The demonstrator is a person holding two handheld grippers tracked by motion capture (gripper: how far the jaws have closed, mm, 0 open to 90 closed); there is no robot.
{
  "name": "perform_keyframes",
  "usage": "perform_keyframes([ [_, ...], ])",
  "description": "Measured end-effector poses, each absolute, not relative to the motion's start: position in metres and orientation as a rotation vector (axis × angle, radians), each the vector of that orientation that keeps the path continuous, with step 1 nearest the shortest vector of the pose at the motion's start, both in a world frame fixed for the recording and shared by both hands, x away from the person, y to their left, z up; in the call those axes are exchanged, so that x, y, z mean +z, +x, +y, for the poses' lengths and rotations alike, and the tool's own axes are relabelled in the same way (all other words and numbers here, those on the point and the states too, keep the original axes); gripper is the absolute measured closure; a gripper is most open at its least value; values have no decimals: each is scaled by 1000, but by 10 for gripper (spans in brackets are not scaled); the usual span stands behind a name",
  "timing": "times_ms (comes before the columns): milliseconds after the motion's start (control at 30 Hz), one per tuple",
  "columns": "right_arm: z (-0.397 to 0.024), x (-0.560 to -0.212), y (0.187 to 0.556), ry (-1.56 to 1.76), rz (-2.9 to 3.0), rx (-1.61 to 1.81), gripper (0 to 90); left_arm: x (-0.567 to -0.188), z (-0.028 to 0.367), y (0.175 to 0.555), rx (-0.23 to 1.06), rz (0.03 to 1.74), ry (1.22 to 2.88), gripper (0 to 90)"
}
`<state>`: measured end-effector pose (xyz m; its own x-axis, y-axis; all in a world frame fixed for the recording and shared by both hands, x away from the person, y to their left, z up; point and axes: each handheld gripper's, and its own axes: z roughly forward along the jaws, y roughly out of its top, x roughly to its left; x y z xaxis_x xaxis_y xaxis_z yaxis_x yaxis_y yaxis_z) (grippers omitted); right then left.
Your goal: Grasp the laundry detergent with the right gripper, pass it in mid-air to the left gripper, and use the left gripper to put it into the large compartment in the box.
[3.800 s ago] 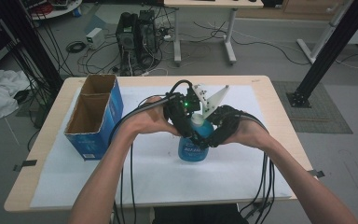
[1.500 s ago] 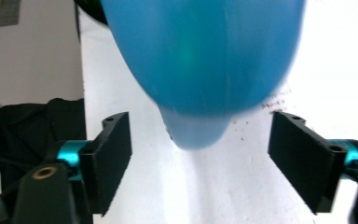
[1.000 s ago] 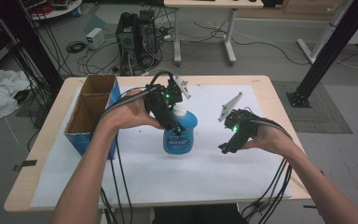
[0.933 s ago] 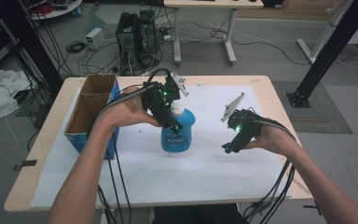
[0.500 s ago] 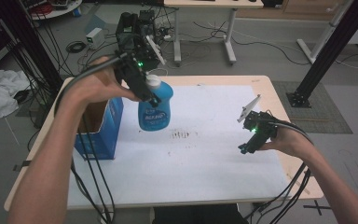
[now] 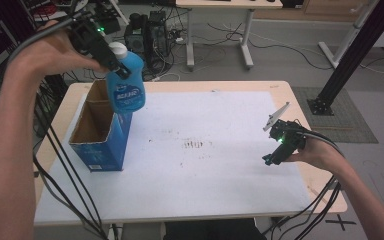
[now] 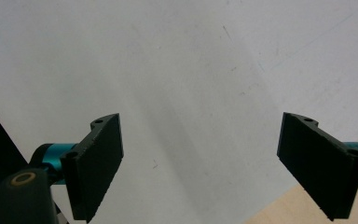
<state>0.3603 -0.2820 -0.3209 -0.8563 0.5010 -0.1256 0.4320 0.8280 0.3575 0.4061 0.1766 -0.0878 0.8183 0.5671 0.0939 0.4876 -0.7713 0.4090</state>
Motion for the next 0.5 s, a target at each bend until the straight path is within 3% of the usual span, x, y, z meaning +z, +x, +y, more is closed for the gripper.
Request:
perform_keyframes([
  [500, -283, -327, 358, 800, 2841, 464, 135, -91, 238, 410, 319, 1062, 2549, 385],
])
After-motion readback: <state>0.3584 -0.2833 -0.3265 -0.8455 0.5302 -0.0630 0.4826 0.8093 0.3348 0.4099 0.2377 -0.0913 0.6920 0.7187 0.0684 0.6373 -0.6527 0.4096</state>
